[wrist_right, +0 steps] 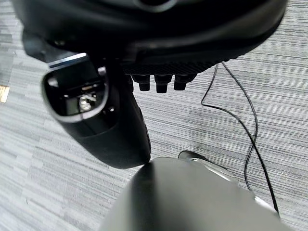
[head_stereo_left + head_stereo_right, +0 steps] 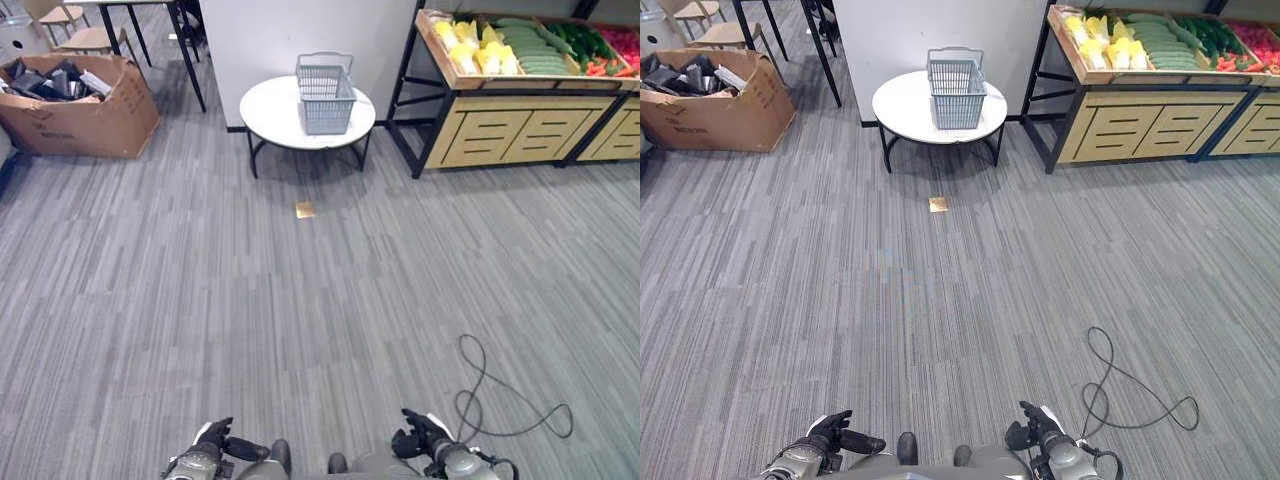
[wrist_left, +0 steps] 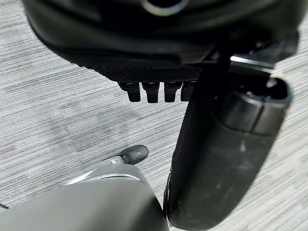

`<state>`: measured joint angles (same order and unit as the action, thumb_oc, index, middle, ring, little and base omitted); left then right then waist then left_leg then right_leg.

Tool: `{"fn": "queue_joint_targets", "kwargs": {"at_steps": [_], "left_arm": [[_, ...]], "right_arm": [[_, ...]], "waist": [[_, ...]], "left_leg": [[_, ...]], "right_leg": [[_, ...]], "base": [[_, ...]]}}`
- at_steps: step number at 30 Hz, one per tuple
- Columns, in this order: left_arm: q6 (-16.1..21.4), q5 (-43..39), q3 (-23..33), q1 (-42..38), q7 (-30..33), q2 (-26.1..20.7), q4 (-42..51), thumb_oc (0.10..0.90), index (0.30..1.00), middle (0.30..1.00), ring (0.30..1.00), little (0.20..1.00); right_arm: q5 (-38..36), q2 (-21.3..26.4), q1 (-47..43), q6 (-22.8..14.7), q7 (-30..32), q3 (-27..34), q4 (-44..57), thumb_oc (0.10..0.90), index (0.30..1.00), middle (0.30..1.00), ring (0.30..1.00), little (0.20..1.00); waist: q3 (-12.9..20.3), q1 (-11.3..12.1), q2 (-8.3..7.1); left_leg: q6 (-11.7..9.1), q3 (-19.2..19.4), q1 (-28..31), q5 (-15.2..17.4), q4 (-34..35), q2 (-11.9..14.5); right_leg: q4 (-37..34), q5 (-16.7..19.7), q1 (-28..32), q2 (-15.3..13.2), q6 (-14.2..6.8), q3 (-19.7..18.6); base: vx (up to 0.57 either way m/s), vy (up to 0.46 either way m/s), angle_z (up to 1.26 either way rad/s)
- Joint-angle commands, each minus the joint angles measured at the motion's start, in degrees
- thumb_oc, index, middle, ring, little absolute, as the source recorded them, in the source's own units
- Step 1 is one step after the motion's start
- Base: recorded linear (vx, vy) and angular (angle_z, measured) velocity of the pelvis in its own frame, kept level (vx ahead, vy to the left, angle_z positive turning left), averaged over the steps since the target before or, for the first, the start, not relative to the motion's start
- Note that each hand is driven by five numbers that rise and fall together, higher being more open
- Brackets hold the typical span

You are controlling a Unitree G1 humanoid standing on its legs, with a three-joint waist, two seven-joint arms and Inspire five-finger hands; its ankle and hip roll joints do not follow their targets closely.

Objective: Get the vegetables into the basket

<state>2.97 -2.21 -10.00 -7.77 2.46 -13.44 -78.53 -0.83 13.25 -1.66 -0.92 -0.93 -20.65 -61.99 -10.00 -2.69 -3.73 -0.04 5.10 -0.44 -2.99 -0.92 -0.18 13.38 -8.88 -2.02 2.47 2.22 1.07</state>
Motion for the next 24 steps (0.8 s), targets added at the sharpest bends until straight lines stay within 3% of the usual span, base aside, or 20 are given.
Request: {"fn": "queue_joint_targets", "kwargs": {"at_steps": [1,5,9,10,15,16,17,20,24], "left_arm": [[-2.14,1.57,0.12,2.49,1.02,0.26,-4.75,0.900,1.000,1.000,1.000,1.000],[-1.86,0.17,0.64,1.40,1.14,-0.30,-4.70,0.900,1.000,1.000,1.000,1.000],[-1.85,0.07,1.03,1.59,1.03,-0.38,-4.68,0.900,1.000,1.000,1.000,1.000],[-1.78,-1.14,1.47,1.44,1.22,-0.59,-4.51,0.900,1.000,1.000,1.000,1.000],[-1.39,-1.75,1.40,1.48,1.90,-0.96,-4.08,0.900,1.000,1.000,1.000,1.000],[-1.25,-1.78,1.47,1.87,1.95,-1.02,-4.26,0.900,1.000,1.000,1.000,1.000],[-1.24,-1.78,1.47,1.88,1.95,-1.04,-4.26,0.900,1.000,1.000,1.000,1.000],[-1.11,-1.51,1.92,2.97,1.74,-0.77,-4.89,0.900,1.000,1.000,1.000,1.000],[-0.93,-0.91,1.99,4.28,1.32,-0.07,-5.16,0.900,1.000,1.000,1.000,1.000]], "right_arm": [[0.74,-2.09,0.43,-0.18,-1.09,-2.93,-4.08,0.900,1.000,1.000,1.000,1.000],[0.55,-2.38,-1.51,-0.67,-0.35,-2.34,-7.28,0.900,1.000,1.000,1.000,1.000],[1.03,-2.27,-1.46,-0.70,-0.23,-2.30,-6.63,0.900,1.000,1.000,1.000,1.000],[0.98,-2.11,-1.61,-0.59,-0.07,-2.28,-6.24,0.900,1.000,1.000,1.000,1.000],[0.99,-1.79,-2.26,-0.44,0.56,-1.99,-7.68,0.900,1.000,1.000,1.000,1.000],[1.06,-2.06,-2.12,-0.49,0.81,-1.67,-9.01,0.900,1.000,1.000,1.000,1.000],[1.06,-2.08,-2.11,-0.50,0.81,-1.67,-9.03,0.900,1.000,1.000,1.000,1.000],[1.41,-2.61,-1.76,-0.58,0.63,-1.13,-11.20,0.900,1.000,1.000,1.000,1.000],[1.72,-2.95,-0.68,-0.54,0.23,0.06,-13.55,0.900,1.000,1.000,1.000,1.000]], "waist": [[-1.00,-1.21,-1.26],[-1.90,-1.23,-2.04],[-2.29,-1.21,-2.65],[-3.00,-0.83,-2.58],[-3.23,0.27,-2.37],[-3.03,0.99,-1.49],[-3.14,0.99,-1.60],[-2.48,2.07,-0.35],[-0.74,2.90,0.22]], "left_leg": [[-0.06,-1.30,-0.93,2.22,-2.72,0.70],[-0.54,-0.71,-4.82,4.49,-10.93,1.03],[-1.16,0.58,-8.14,3.22,-19.50,1.89],[-1.63,1.31,-10.31,-0.10,-20.26,3.01],[-1.01,1.44,-14.08,-1.54,-13.05,3.96],[-2.01,1.03,-15.39,-5.15,-8.67,5.22],[-2.01,1.07,-15.14,-5.22,-8.49,5.12],[-3.59,1.10,-15.30,-10.38,-0.58,7.01],[-3.95,3.54,-14.30,-11.97,2.00,7.57]], "right_leg": [[-7.67,11.52,-2.67,-1.90,-0.92,-0.04],[-6.64,10.60,-3.19,-1.99,-0.29,-0.11],[-6.64,10.21,-1.97,-2.03,0.30,0.05],[-6.69,10.02,-1.13,-2.01,0.32,0.39],[-6.26,8.38,-0.21,-2.35,-0.13,-0.18],[-5.94,7.27,1.10,-1.56,-0.09,-0.89],[-5.89,7.17,1.24,-1.66,-0.10,-0.90],[-6.85,5.92,4.55,-0.79,-0.38,-2.52],[-8.38,4.79,9.16,-1.63,-1.07,-4.23]], "base": [[0.03,-0.091,0.01],[0.06,-0.116,0.05],[0.09,-0.083,0.11],[0.09,-0.013,0.04],[0.15,0.058,0.03],[0.16,0.072,-0.06],[0.23,0.105,-0.13],[0.25,0.120,-0.29],[0.35,0.201,-0.34]]}}
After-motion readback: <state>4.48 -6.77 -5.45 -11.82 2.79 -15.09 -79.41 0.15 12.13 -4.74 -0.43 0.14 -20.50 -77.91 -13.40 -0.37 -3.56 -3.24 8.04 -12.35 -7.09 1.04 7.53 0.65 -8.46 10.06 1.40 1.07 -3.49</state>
